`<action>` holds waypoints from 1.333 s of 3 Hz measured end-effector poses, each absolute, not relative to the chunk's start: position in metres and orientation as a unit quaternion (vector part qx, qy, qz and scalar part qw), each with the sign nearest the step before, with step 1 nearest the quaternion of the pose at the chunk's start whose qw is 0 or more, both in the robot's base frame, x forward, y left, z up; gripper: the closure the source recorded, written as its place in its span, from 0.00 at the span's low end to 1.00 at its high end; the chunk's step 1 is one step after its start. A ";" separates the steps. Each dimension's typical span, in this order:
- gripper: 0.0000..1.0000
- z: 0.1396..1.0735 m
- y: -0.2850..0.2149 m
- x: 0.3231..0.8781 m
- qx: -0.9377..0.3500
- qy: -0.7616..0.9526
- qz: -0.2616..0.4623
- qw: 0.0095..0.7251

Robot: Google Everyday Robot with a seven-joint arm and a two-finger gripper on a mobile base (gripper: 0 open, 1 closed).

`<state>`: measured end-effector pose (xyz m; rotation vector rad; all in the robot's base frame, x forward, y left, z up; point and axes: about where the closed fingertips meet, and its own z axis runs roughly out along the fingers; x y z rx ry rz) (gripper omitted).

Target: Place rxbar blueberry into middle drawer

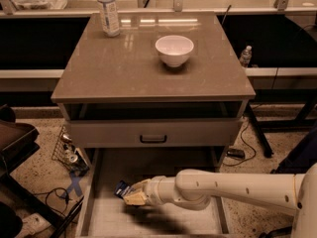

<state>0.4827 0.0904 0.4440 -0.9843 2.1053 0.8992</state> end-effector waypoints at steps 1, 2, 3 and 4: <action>0.59 0.444 0.092 0.482 -0.375 0.800 0.343 0.319; 0.36 0.444 0.093 0.481 -0.376 0.800 0.344 0.318; 0.13 0.444 0.094 0.481 -0.377 0.799 0.345 0.318; 0.00 0.444 0.096 0.480 -0.377 0.799 0.345 0.317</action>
Offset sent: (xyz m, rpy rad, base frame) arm -0.0005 0.0012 0.0000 0.0006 0.0004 0.0022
